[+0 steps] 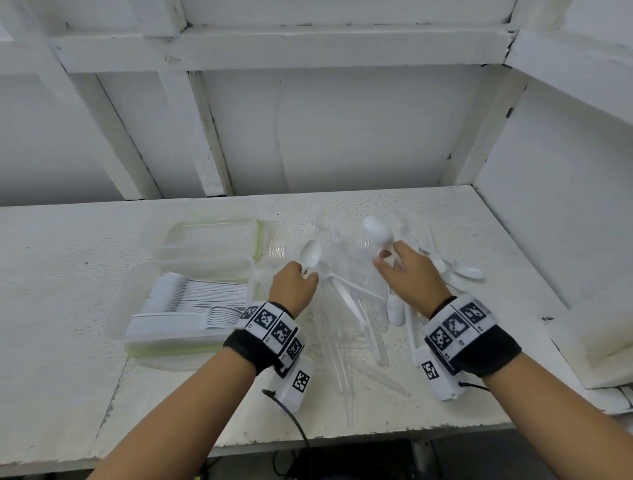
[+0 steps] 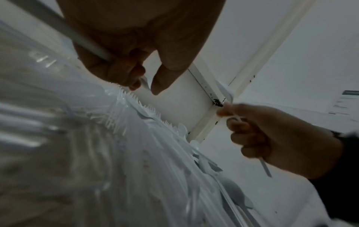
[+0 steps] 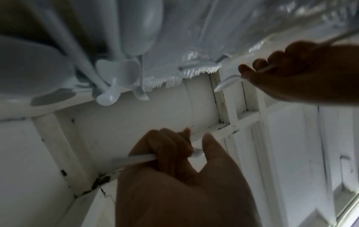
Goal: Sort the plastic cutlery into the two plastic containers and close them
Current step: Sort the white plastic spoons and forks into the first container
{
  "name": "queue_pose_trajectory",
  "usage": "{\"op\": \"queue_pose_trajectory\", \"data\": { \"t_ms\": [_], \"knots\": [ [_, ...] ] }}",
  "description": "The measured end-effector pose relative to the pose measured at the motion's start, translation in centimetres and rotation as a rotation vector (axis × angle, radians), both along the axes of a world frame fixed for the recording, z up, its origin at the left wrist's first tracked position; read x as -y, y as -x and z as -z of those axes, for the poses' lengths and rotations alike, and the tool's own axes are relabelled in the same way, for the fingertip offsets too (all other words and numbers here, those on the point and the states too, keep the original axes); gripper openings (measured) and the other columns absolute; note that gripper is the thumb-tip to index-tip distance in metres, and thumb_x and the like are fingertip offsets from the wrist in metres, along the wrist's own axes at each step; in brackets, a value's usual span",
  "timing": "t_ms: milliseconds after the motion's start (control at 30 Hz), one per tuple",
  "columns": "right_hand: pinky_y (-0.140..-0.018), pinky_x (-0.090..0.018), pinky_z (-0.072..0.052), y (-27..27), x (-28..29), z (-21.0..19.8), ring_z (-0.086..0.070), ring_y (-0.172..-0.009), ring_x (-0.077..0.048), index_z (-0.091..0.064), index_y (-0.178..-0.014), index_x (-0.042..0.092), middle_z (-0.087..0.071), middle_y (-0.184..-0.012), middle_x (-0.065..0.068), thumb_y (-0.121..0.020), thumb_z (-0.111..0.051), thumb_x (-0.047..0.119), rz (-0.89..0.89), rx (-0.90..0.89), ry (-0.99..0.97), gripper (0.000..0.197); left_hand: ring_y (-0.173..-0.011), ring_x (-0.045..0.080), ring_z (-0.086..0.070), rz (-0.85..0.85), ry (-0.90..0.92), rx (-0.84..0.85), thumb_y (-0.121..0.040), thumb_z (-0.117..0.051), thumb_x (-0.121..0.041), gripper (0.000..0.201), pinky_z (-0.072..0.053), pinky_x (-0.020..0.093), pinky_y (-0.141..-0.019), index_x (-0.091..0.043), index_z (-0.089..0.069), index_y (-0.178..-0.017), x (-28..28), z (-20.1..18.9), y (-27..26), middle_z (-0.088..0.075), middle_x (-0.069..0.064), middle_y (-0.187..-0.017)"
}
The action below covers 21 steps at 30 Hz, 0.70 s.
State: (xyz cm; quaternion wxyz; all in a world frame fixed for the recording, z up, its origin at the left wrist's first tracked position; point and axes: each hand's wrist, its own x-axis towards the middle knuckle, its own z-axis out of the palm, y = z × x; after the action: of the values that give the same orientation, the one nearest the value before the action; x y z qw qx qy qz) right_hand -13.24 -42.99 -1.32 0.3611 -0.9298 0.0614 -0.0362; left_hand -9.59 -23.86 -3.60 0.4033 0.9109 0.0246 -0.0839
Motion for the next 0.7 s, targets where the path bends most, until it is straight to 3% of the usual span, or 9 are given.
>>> {"op": "queue_pose_trajectory", "data": {
  "t_ms": [100, 167, 267, 333, 400, 467, 533, 600, 700],
  "knots": [
    [-0.056, -0.026, -0.036, 0.0, 0.0, 0.9, -0.053, -0.065, -0.018, -0.06, -0.086, 0.011, -0.056, -0.067, -0.003, -0.093, -0.049, 0.032, -0.021, -0.056, 0.229, 0.025, -0.056, 0.011, -0.036, -0.028, 0.055, -0.047, -0.095, -0.043, -0.018, 0.032, -0.028, 0.023, -0.049, -0.014, -0.033, -0.064, 0.8, 0.2, -0.8, -0.038, -0.001, -0.066],
    [-0.068, -0.028, -0.042, -0.4, -0.7, 1.0, -0.059, -0.08, -0.022, -0.066, -0.098, 0.01, -0.065, -0.086, -0.008, -0.094, -0.049, 0.032, -0.065, -0.063, 0.258, 0.028, -0.057, 0.012, -0.036, -0.048, 0.12, -0.077, -0.095, -0.039, -0.015, 0.029, -0.032, 0.024, -0.051, -0.013, -0.035, -0.067, 0.9, 0.4, -1.0, -0.04, 0.001, -0.068],
    [-0.077, -0.027, -0.041, -1.5, -2.4, 1.2, -0.059, -0.098, -0.024, -0.061, -0.116, 0.013, -0.058, -0.109, -0.008, -0.094, -0.049, 0.035, -0.223, -0.131, 0.393, 0.033, -0.066, 0.018, -0.044, -0.081, 0.201, -0.094, -0.096, -0.038, -0.016, 0.017, -0.038, 0.029, -0.059, -0.011, -0.043, -0.081, 0.5, 0.9, -0.8, -0.05, 0.006, -0.079],
    [-0.072, -0.027, -0.039, -2.3, -3.6, 1.5, -0.058, -0.095, -0.025, -0.06, -0.11, 0.011, -0.056, -0.106, -0.008, -0.093, -0.05, 0.033, -0.275, -0.176, 0.468, 0.03, -0.07, 0.022, -0.046, -0.1, 0.246, -0.101, -0.096, -0.039, -0.018, 0.015, -0.039, 0.032, -0.064, -0.014, -0.044, -0.082, 0.0, 1.2, -0.7, -0.054, 0.01, -0.085],
    [-0.066, -0.028, -0.037, -2.8, -4.4, 1.5, -0.058, -0.088, -0.025, -0.059, -0.096, 0.009, -0.057, -0.094, -0.007, -0.094, -0.049, 0.028, -0.282, -0.206, 0.514, 0.021, -0.068, 0.021, -0.045, -0.109, 0.268, -0.091, -0.096, -0.039, -0.019, 0.018, -0.038, 0.031, -0.064, -0.017, -0.042, -0.078, -0.6, 1.3, -0.7, -0.054, 0.011, -0.087],
    [-0.064, -0.028, -0.035, -2.9, -4.6, 1.3, -0.059, -0.085, -0.025, -0.058, -0.092, 0.008, -0.052, -0.085, -0.005, -0.095, -0.047, 0.024, -0.281, -0.202, 0.537, 0.02, -0.066, 0.017, -0.045, -0.103, 0.268, -0.076, -0.097, -0.039, -0.02, 0.015, -0.038, 0.03, -0.064, -0.015, -0.044, -0.084, -1.1, 1.2, -0.6, -0.054, 0.01, -0.087],
    [-0.063, -0.027, -0.036, -2.8, -4.3, 0.9, -0.058, -0.08, -0.023, -0.058, -0.089, 0.009, -0.054, -0.083, -0.004, -0.095, -0.049, 0.025, -0.246, -0.17, 0.453, 0.019, -0.064, 0.015, -0.045, -0.093, 0.275, -0.048, -0.097, -0.039, -0.02, 0.012, -0.039, 0.029, -0.061, -0.012, -0.045, -0.09, -1.3, 0.8, -0.5, -0.054, 0.009, -0.086],
    [-0.059, -0.025, -0.037, -2.3, -3.5, 0.1, -0.051, -0.067, -0.016, -0.052, -0.079, 0.012, -0.054, -0.075, -0.001, -0.093, -0.052, 0.026, -0.171, -0.152, 0.238, 0.02, -0.063, 0.014, -0.045, -0.075, 0.292, -0.016, -0.097, -0.039, -0.019, 0.012, -0.038, 0.027, -0.058, -0.011, -0.045, -0.091, -0.9, 0.3, -0.4, -0.054, 0.008, -0.086],
    [-0.051, -0.021, -0.03, -1.2, -1.3, -1.2, -0.035, -0.053, -0.01, -0.039, -0.063, 0.017, -0.039, -0.061, 0.003, -0.095, -0.049, 0.026, -0.005, -0.093, -0.082, 0.035, -0.061, 0.011, -0.042, -0.008, 0.263, 0.006, -0.096, -0.04, -0.019, 0.012, -0.035, 0.022, -0.053, -0.01, -0.045, -0.089, 0.9, -0.6, -0.5, -0.052, 0.004, -0.082]
  ]
}}
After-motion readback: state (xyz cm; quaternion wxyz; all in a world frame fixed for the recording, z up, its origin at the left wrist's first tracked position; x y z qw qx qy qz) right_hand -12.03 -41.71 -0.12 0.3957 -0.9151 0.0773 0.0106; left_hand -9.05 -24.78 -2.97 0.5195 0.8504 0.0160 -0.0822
